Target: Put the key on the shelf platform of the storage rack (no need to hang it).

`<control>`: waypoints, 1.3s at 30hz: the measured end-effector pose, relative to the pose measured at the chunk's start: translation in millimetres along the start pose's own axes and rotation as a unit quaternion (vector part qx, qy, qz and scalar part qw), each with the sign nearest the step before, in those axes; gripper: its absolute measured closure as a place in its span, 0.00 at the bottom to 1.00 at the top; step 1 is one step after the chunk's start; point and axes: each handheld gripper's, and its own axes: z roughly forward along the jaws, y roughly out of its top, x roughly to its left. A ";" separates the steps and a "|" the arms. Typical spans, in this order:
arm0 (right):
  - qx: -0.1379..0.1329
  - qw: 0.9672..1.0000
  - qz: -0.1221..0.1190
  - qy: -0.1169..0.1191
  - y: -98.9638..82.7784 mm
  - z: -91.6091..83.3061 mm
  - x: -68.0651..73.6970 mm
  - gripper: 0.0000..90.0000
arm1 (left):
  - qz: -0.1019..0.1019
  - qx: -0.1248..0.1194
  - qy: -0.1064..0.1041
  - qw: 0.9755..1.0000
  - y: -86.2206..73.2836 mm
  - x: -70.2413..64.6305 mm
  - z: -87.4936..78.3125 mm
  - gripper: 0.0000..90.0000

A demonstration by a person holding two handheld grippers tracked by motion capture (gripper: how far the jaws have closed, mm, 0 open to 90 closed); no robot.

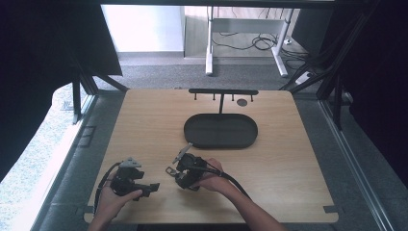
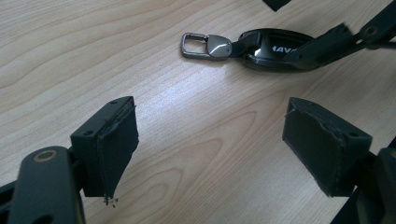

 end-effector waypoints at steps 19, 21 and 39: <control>0.046 0.999 -0.006 -0.001 0.0 24.0 3.3 0.46 | -0.003 -0.001 0.000 1.000 -0.1 -0.1 -1.0 0.20; 0.043 0.999 -0.005 -0.002 0.1 23.5 2.6 0.54 | -0.003 -0.001 -0.001 1.000 -0.1 -0.2 -1.1 0.21; 0.004 1.000 0.010 0.022 5.8 -4.7 -7.4 0.55 | -0.012 -0.014 0.005 1.000 -0.1 1.8 -4.7 0.21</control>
